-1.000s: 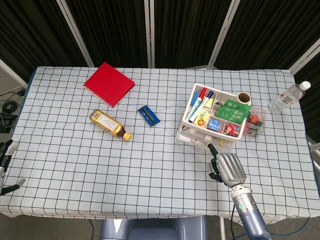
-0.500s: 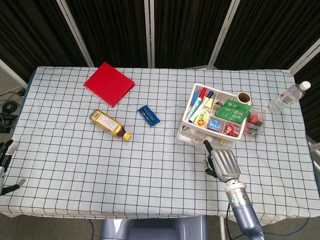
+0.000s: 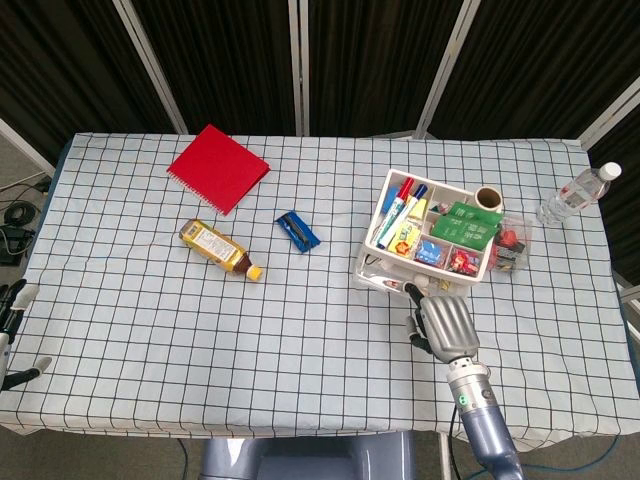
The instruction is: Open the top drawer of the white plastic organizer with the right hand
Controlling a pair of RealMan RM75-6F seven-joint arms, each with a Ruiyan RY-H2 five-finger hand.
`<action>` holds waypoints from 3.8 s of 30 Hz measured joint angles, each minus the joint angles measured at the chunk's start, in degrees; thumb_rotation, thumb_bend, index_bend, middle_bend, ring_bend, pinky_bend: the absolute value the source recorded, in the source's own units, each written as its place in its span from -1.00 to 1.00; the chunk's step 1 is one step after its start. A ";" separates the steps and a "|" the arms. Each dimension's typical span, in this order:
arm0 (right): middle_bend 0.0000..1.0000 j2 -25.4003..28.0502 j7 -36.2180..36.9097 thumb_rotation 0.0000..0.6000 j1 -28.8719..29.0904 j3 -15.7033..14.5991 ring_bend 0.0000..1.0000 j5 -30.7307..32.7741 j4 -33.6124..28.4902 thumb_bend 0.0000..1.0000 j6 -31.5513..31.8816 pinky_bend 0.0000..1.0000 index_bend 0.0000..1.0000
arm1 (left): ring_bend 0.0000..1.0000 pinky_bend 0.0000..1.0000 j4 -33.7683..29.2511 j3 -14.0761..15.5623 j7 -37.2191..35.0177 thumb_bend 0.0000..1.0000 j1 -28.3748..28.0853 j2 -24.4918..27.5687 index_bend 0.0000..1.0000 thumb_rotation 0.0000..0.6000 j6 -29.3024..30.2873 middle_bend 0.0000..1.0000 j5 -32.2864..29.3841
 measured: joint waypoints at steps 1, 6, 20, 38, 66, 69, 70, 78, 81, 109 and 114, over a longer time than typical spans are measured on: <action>0.74 0.03 -0.12 1.00 0.02 -0.13 0.68 -0.11 -0.12 -0.08 0.16 0.43 -0.20 | -1.00 -1.00 0.01 0.00 -0.03 -1.00 0.00 0.00 -1.00 1.00 0.00 -1.00 -0.01; 0.74 0.29 -0.34 1.00 -0.06 -0.70 0.68 -0.73 -0.71 -0.08 0.72 0.43 -0.14 | -1.00 -1.00 0.00 -0.02 -0.13 -1.00 0.01 0.04 -1.00 1.00 0.03 -1.00 -0.03; 0.74 2.71 0.14 1.00 -1.25 -3.04 0.68 -3.67 -3.70 -0.08 2.25 0.43 -0.02 | -1.00 -1.00 -0.12 0.05 0.06 -1.00 0.00 0.02 -1.00 1.00 -0.03 -1.00 0.04; 0.74 5.18 1.66 1.00 -3.96 -7.66 0.68 -9.35 -5.90 -0.08 3.10 0.43 0.00 | -1.00 -1.00 -0.06 0.04 -0.06 -1.00 -0.09 0.04 -1.00 1.00 -0.22 -1.00 -0.03; 0.66 7.26 3.65 1.00 -6.99 -10.50 0.63 -15.93 -7.10 -0.35 3.01 0.40 -0.32 | -1.00 -1.00 -0.02 -0.07 -0.26 -1.00 -0.04 0.06 -1.00 1.00 -0.09 -1.00 -0.20; 0.64 7.35 3.53 1.00 -7.27 -10.29 0.62 -17.13 -7.52 -0.40 3.46 0.40 -0.37 | -1.00 -1.00 -0.01 -0.11 -0.32 -1.00 -0.06 0.08 -1.00 1.00 -0.09 -1.00 -0.23; 0.63 7.46 3.38 1.00 -7.35 -10.17 0.62 -17.25 -7.79 -0.41 3.57 0.40 -0.38 | -1.00 -1.00 0.00 -0.13 -0.32 -1.00 -0.05 0.09 -1.00 1.00 -0.04 -1.00 -0.23; 0.58 9.29 2.74 1.00 -7.71 -9.03 0.58 -18.37 -10.97 -0.46 4.57 0.37 -0.39 | -1.00 -1.00 0.03 -0.28 -0.89 -1.00 0.15 0.30 -1.00 1.00 0.54 -1.00 -0.23; 0.57 10.44 2.49 1.00 -7.51 -7.76 0.57 -19.71 -12.82 -0.53 5.00 0.36 -0.39 | -1.00 -1.00 0.00 -0.32 -1.09 -1.00 0.25 0.42 -1.00 1.00 0.71 -1.00 -0.24; 1.00 8.96 -15.15 1.00 11.17 1.74 1.00 2.14 -8.31 -0.56 -3.17 0.65 -0.06 | -1.00 -1.00 0.01 -0.65 -1.92 -1.00 0.33 0.74 -1.00 1.00 0.87 -1.00 -0.56; 1.00 8.31 -16.50 1.00 12.15 1.54 1.00 3.84 -7.46 -0.55 -2.32 0.65 -0.06 | -1.00 -1.00 0.12 -0.67 -1.79 -1.00 0.24 0.68 -1.00 1.00 0.61 -1.00 -0.71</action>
